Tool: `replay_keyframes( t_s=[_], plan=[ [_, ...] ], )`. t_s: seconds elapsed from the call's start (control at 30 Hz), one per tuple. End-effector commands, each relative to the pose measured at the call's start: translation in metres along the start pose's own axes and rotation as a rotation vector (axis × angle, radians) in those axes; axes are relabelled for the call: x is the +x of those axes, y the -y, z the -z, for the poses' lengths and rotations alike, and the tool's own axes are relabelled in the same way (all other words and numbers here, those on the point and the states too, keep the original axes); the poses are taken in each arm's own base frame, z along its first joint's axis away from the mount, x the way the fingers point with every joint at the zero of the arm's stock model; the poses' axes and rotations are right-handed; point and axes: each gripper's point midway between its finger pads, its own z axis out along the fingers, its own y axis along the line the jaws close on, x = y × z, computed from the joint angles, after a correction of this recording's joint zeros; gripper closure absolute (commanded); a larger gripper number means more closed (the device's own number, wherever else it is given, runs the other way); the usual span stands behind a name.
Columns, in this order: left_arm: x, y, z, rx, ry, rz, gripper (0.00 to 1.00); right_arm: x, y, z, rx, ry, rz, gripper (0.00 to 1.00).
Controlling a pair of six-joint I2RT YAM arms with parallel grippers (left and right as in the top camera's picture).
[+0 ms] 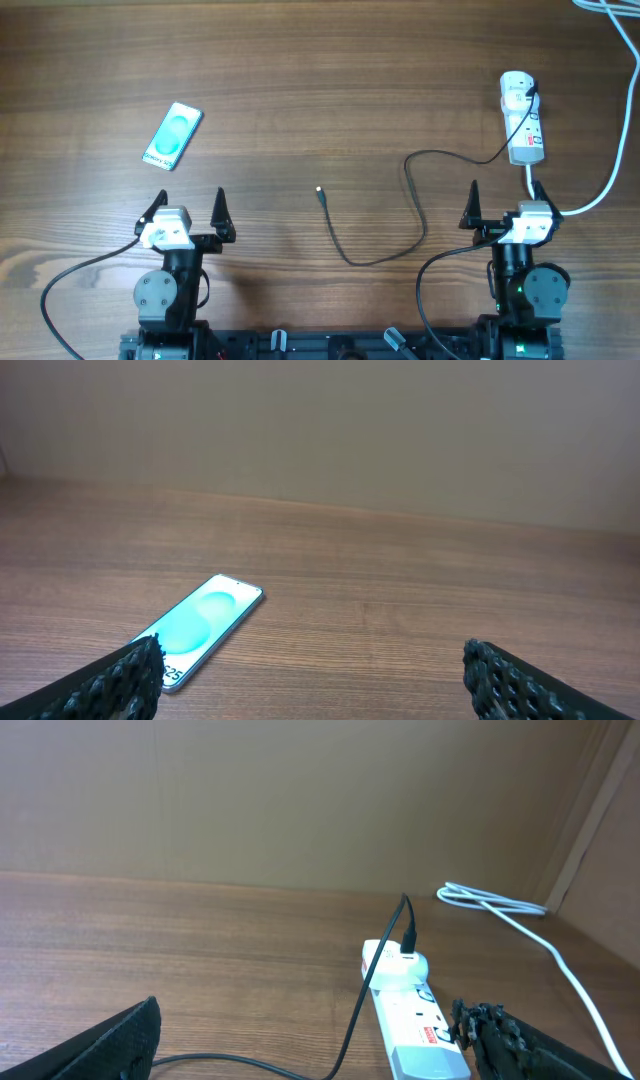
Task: Plug charger to phone and switch on socket
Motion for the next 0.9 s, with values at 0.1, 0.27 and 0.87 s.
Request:
replay_keyframes(
  t_s=[0.1, 0.27, 0.87],
  plan=[
    [0.0024, 0.0005, -0.0003, 0.003, -0.003, -0.015, 0.00, -0.0023, -0.0031, 0.0006, -0.016, 0.012, 0.005, 0.00],
    [0.0023, 0.0005, -0.0003, 0.003, -0.003, -0.015, 0.00, -0.0023, -0.0031, 0.0006, -0.016, 0.012, 0.005, 0.00],
    [0.0015, -0.0016, -0.0003, -0.009, 0.001, -0.016, 0.00, -0.0023, -0.0031, 0.0006, -0.016, 0.012, 0.005, 0.00]
  ],
)
